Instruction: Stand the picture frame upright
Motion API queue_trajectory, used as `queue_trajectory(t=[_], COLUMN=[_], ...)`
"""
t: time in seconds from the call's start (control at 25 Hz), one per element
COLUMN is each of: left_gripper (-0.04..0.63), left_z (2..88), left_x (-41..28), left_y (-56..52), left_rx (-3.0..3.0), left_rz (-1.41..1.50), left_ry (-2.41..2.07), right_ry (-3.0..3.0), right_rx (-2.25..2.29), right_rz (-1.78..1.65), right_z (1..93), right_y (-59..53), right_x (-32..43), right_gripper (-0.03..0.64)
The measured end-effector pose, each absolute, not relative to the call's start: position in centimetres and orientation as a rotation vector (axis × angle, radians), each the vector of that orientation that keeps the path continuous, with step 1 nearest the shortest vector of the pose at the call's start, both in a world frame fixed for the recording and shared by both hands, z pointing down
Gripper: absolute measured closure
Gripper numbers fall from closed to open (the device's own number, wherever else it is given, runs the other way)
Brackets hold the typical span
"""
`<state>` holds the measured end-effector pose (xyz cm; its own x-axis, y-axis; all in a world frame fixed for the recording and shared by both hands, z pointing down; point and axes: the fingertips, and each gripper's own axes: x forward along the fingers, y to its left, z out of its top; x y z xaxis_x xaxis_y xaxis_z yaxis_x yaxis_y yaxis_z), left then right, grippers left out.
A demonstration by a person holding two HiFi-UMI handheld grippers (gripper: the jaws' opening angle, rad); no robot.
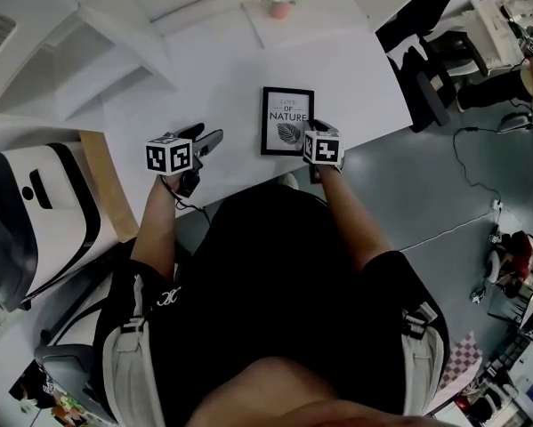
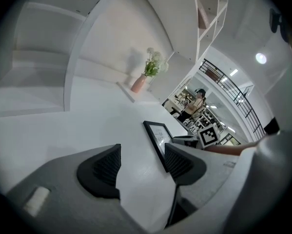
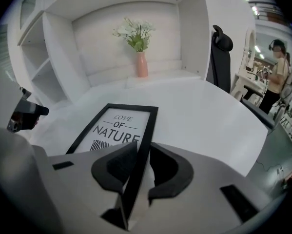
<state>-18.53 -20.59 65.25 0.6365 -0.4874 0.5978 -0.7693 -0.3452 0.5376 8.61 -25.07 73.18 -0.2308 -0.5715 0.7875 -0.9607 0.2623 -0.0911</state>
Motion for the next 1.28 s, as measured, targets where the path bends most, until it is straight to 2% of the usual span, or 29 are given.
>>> queue_trajectory(t=[0.32,0.56,0.76,1.04,1.28], left_gripper=[0.307,0.308,0.308,0.311,0.316], left_z=[65.4,65.6,65.5,64.4,66.2], left_x=[-18.7,-17.0,-15.5,-13.7,-10.8], left_y=[-20.2,-20.7,-20.6,-21.2,-21.3], left_rx=[2.004,1.999,1.962,1.867,1.821], left_rz=[0.400,0.395,0.305,0.132,0.182], left_ry=[-0.975,-0.946,-0.904,-0.861,-0.816], right_ry=[-1.881,-1.941,-1.972,-1.991,-2.014], right_rx=[1.358,1.336,1.232,1.184,1.159], right_rz=[0.828,1.254,1.419,1.471,1.515], right_z=[73.1,74.0,74.0,73.9,73.8], right_y=[-24.7,-25.3,-25.4,-25.3,-25.3], right_x=[8.1,9.2,9.2,9.0,9.2], right_gripper=[0.532,0.538,0.541,0.541,0.543])
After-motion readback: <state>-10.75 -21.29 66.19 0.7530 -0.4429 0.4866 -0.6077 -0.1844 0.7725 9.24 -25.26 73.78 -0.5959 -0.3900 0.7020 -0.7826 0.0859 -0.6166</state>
